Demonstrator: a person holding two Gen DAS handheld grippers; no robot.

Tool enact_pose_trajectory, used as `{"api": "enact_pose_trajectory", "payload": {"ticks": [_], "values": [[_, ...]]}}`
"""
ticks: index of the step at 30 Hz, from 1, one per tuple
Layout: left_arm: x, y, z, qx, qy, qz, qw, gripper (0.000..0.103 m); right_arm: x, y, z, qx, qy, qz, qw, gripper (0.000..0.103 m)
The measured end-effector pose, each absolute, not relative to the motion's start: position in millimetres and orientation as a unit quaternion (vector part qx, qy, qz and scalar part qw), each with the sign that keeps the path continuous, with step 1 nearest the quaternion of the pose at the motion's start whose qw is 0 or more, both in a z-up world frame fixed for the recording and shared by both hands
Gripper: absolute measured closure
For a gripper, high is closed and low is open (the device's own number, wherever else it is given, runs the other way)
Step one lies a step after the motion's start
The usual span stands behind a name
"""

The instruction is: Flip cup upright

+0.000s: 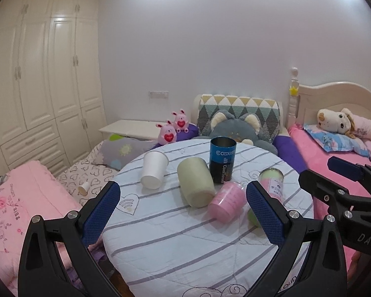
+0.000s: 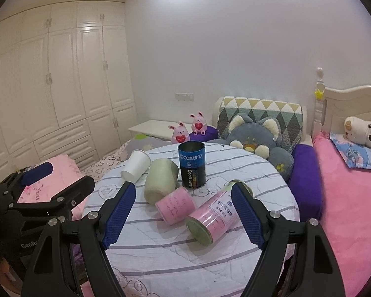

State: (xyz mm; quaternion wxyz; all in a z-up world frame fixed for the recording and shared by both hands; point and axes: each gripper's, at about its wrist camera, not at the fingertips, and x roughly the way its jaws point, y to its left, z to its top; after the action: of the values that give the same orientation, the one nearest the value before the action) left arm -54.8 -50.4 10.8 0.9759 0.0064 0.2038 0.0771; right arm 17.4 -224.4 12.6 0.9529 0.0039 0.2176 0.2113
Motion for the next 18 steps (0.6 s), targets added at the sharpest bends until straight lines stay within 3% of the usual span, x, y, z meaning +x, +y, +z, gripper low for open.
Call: {"api": "enact_pose_trajectory", "payload": {"ticks": [18], "values": [[-42.4,-66.0,-0.1,0.025,0.222,0.068,0.972,0.0,19.8,-242.7,5.7,0.015,0.218,0.215,0.952,0.022]]}}
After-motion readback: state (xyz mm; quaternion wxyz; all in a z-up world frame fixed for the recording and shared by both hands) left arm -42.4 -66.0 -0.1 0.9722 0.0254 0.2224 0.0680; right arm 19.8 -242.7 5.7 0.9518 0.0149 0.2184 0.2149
